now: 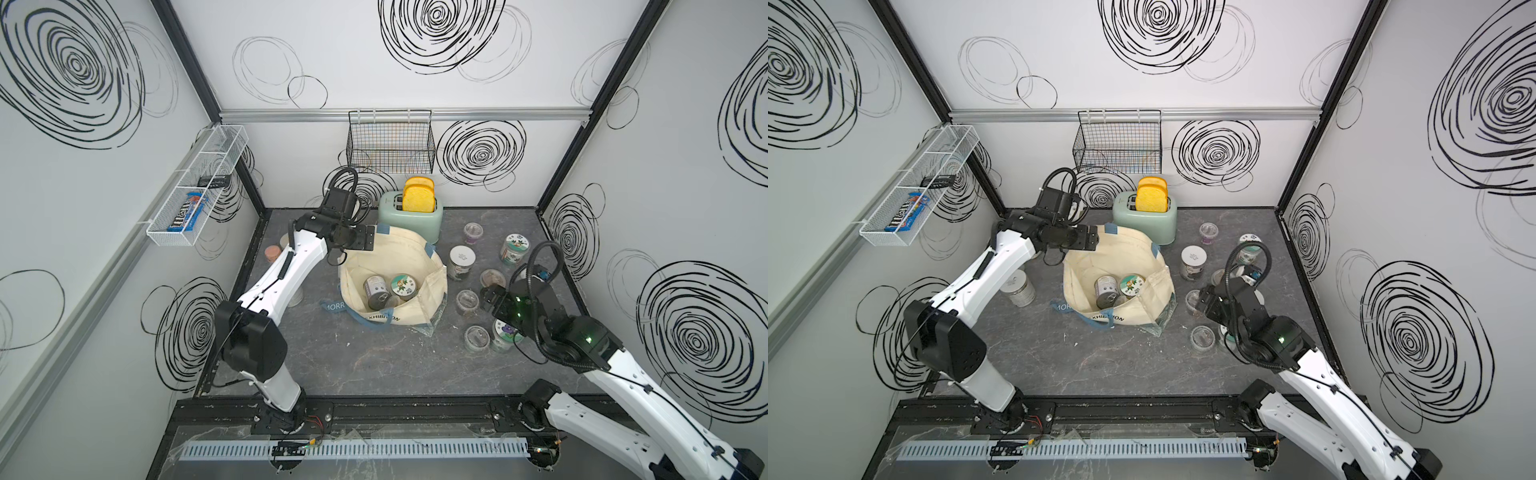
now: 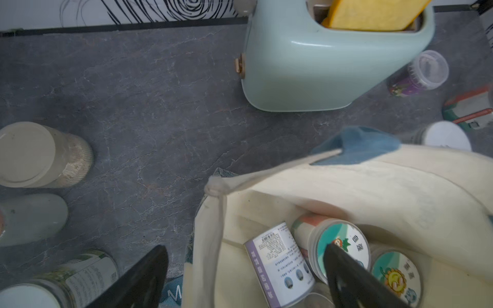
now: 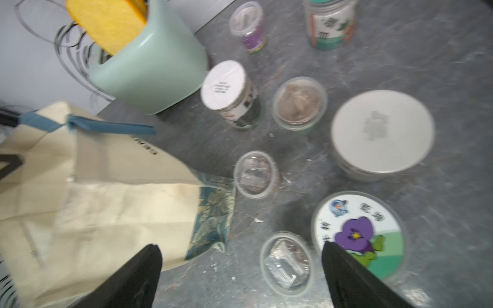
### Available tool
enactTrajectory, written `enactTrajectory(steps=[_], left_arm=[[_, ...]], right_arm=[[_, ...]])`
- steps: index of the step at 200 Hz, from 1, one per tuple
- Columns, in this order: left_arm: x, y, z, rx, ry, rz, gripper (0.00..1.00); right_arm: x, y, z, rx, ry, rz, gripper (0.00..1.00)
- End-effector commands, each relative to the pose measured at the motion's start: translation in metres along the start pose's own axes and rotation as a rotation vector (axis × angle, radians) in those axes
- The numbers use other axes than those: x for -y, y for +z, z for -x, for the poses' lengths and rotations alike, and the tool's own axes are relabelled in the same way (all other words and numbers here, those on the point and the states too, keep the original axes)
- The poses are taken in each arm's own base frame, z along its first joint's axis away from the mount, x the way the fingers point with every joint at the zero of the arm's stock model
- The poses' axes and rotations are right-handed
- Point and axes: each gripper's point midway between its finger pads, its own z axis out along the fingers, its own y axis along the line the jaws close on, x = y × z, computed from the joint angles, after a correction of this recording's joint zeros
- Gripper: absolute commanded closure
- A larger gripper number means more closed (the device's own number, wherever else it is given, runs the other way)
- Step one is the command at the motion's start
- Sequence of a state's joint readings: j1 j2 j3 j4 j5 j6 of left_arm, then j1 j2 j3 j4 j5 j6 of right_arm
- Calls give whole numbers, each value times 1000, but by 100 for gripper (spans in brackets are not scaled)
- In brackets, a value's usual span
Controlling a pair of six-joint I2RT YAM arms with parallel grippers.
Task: Take out the seed jars from the canvas bag
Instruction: Place the seed jar at the center of the board, then adjust the canvas bag at the center of the board.
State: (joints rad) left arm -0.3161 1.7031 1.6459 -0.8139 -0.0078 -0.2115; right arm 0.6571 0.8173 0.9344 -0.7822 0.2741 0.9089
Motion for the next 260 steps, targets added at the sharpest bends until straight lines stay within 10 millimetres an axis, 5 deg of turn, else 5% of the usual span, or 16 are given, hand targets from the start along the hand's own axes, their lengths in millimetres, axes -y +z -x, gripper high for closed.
enactTrajectory(steps=[1, 19, 30, 46, 59, 98, 140, 171, 197, 212, 228, 245, 260], left_arm=[[5, -10, 8, 17, 22, -27, 26], [3, -9, 2, 10, 13, -13, 73], [-4, -12, -4, 11, 4, 12, 87], [-15, -19, -14, 34, -22, 31, 89], [-24, -27, -21, 51, -55, 32, 93], [-40, -50, -44, 86, -112, 41, 93], [-35, -62, -72, 108, -172, -26, 92], [-31, -69, -69, 181, -236, -75, 92], [-15, -76, -63, 237, -266, -136, 93], [-6, -77, -67, 252, -265, -153, 92], [5, -73, -76, 244, -255, -175, 92], [13, -70, -85, 238, -243, -176, 92], [18, -70, -90, 238, -237, -176, 92]], right_arm=[[-58, 16, -34, -210, -138, 258, 3], [-75, 39, -68, -369, -122, 350, 21], [-77, 50, -79, -416, -97, 364, 32], [-73, 66, -82, -403, -102, 359, 52], [-72, 78, -75, -379, -102, 369, 56], [-77, 127, -54, -376, -120, 333, 58], [-117, 180, -24, -379, -155, 347, 58], [-148, 206, 0, -398, -228, 341, 58], [-150, 176, 38, -273, -312, 268, 57], [-154, 135, 60, -178, -376, 254, 54], [-179, 83, 74, -23, -503, 319, 49], [-228, 33, 66, 38, -600, 494, 38], [-260, 22, 41, -15, -658, 576, 34]])
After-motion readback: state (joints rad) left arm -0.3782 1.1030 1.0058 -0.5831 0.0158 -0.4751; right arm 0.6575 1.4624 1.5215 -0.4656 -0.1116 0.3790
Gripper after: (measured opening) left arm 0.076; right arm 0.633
